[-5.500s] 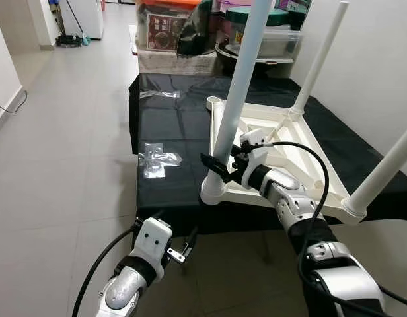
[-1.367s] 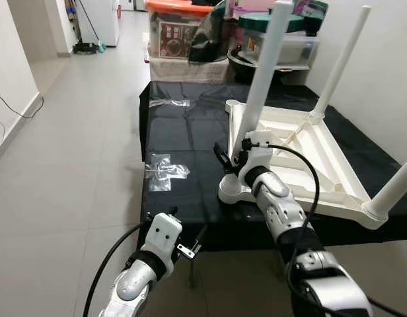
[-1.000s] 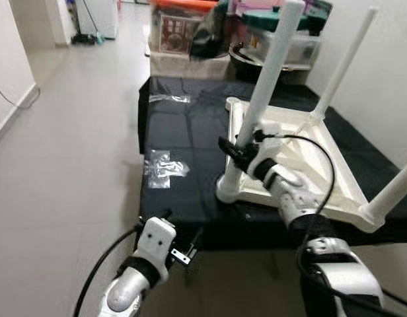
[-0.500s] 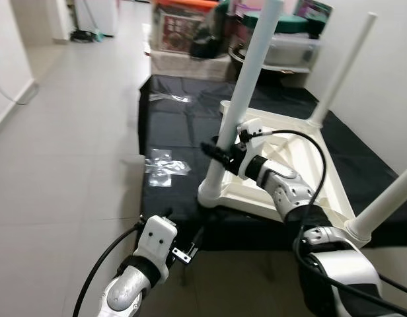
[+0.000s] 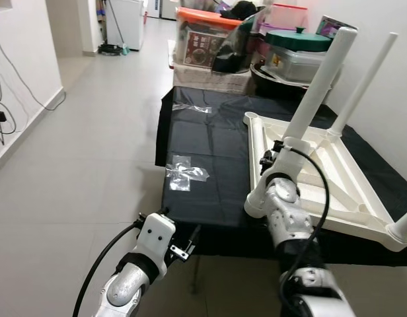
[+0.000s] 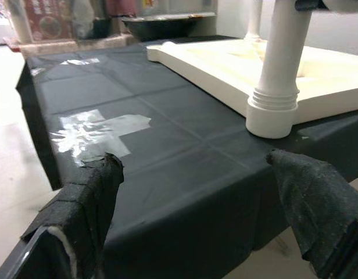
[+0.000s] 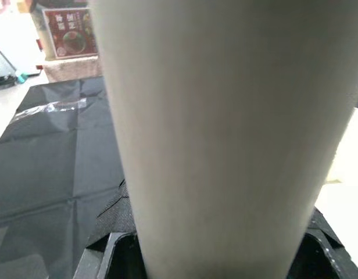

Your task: Building children table

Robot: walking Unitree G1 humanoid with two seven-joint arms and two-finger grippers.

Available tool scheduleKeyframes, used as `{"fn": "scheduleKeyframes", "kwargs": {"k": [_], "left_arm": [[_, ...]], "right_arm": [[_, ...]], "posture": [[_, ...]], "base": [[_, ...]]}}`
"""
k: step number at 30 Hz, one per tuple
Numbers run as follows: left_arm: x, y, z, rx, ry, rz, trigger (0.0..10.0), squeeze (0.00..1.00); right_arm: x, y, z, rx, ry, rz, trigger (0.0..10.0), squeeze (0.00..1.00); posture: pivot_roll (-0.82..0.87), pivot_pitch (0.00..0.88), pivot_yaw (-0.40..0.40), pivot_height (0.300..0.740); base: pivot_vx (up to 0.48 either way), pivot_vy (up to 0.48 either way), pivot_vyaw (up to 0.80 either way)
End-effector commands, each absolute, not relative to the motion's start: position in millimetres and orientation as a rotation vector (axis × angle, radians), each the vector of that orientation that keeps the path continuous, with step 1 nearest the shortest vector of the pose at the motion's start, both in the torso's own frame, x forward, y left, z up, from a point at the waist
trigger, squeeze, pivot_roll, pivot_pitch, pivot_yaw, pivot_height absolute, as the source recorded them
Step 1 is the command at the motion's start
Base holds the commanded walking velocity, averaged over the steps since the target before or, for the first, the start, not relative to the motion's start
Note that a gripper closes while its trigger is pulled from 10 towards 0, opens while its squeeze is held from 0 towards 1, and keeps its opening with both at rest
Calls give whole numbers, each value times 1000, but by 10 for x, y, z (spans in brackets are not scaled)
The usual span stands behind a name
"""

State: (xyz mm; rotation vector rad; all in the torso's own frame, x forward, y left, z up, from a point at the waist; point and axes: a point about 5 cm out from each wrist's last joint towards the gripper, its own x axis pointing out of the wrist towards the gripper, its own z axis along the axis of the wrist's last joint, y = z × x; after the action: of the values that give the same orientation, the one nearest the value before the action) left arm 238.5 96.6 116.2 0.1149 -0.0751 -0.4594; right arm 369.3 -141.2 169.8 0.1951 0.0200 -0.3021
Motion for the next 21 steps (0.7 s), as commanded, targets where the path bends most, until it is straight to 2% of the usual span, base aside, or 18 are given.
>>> {"fn": "scheduleKeyframes", "kwargs": {"k": [1, 7, 8, 12, 15, 17, 18, 20, 21], "left_arm": [[2404, 943, 1126, 122, -67, -475, 10000, 0], [2421, 932, 1120, 120, -73, -479, 10000, 0], [2429, 917, 1116, 117, -73, -488, 10000, 0], [2440, 891, 1104, 111, -72, -504, 10000, 0], [2440, 891, 1104, 111, -72, -504, 10000, 0], [2450, 884, 1097, 109, -70, -509, 10000, 0], [2466, 873, 1088, 109, -68, -514, 10000, 0], [2466, 873, 1088, 109, -68, -514, 10000, 0], [2480, 862, 1085, 110, -69, -520, 10000, 0]], "right_arm": [[3659, -1254, 1596, 251, 30, -231, 10000, 1000], [3617, -1276, 1579, 200, -36, -151, 10000, 1000], [3599, -1353, 1533, 195, -50, -99, 10000, 0], [3565, -1514, 1449, 175, -52, 0, 10000, 0], [3565, -1514, 1449, 175, -52, 0, 10000, 0], [3556, -1575, 1434, 174, -49, 64, 10000, 0], [3550, -1569, 1432, 189, -13, 254, 10000, 0], [3550, -1569, 1432, 189, -13, 254, 10000, 0], [3515, -1537, 1454, 207, 10, 456, 10000, 0]], "posture": [[155, 0, -134, 740], [154, 0, -132, 740], [153, 0, -132, 740], [149, 0, -123, 740], [149, 0, -123, 740], [146, 0, -121, 740], [143, 0, -115, 740], [143, 0, -115, 740], [143, 0, -115, 740]], "base": [[0, 0, 0], [0, 0, 0], [0, 0, 0], [0, 0, 0], [0, 0, 0], [0, 0, 0], [0, 0, 0], [0, 0, 0], [0, 0, 0]]}}
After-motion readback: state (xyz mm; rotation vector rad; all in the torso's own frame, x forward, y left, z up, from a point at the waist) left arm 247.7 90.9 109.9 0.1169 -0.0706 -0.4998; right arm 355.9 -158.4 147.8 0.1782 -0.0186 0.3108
